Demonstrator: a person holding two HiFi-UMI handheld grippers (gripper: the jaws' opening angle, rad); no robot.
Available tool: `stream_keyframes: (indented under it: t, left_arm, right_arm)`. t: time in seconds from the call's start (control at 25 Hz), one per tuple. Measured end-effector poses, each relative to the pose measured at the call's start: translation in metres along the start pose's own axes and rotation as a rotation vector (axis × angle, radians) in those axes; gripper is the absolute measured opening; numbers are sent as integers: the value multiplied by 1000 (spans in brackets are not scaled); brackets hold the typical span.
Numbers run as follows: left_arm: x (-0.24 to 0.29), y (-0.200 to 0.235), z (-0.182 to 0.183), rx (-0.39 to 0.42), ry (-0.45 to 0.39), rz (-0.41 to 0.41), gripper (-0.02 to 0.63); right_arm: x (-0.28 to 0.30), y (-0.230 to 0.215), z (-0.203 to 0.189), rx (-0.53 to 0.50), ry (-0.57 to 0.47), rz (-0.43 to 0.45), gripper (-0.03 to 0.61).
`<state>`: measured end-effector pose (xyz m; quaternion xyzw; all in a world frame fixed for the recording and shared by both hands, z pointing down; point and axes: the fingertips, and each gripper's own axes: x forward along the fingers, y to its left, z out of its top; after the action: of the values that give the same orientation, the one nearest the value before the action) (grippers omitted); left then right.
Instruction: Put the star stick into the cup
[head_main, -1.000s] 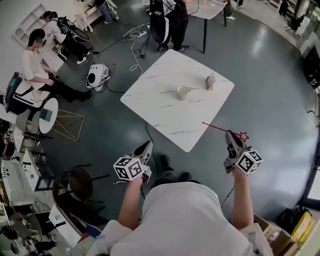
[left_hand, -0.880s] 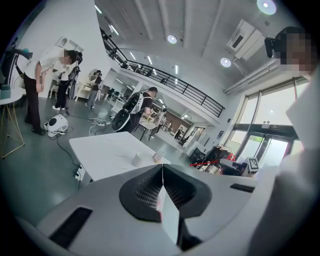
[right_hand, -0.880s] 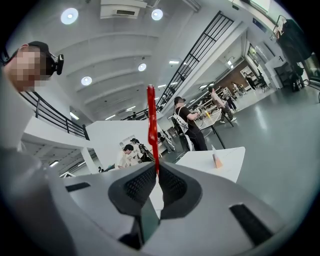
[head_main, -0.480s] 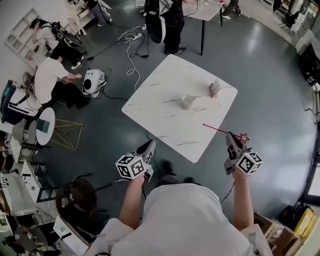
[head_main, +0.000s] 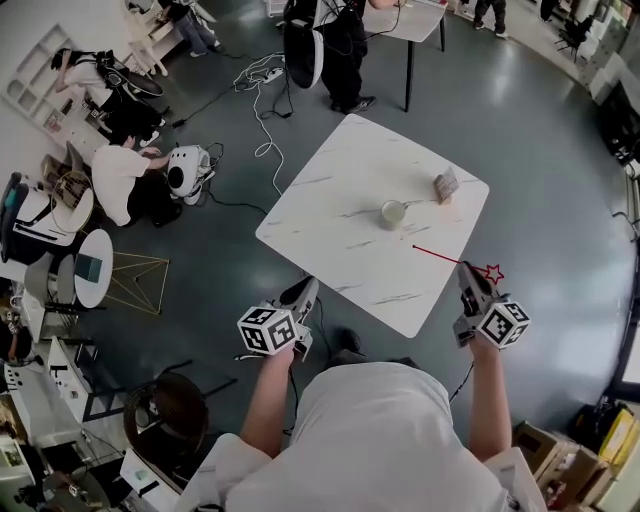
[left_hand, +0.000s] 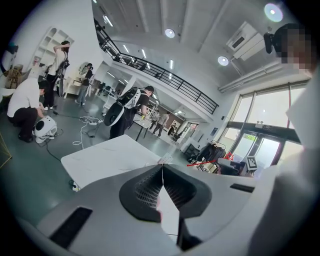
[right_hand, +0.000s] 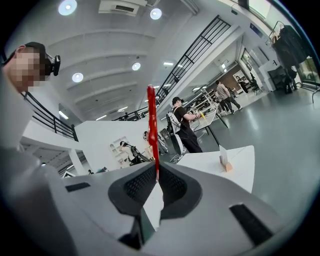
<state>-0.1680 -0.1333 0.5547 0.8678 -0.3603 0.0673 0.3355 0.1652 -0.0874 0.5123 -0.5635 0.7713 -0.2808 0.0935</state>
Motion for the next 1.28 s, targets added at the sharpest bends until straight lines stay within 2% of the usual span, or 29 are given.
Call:
stream_keyframes:
  t: [0.24, 0.68, 0.92, 1.28]
  left_arm:
    - [12, 24, 14, 9, 36, -37, 14]
    - [41, 32, 11, 1, 88, -91, 14]
    - [57, 26, 2, -17, 101, -82, 14]
    - [83, 18, 8, -31, 95, -32, 14]
  right_arm:
    - [20, 2, -6, 4, -13, -40, 34]
    - [30, -4, -9, 11, 14, -104, 34]
    - [34, -20, -7, 20, 31, -103, 34]
    - [64, -54, 1, 12, 90, -64, 34]
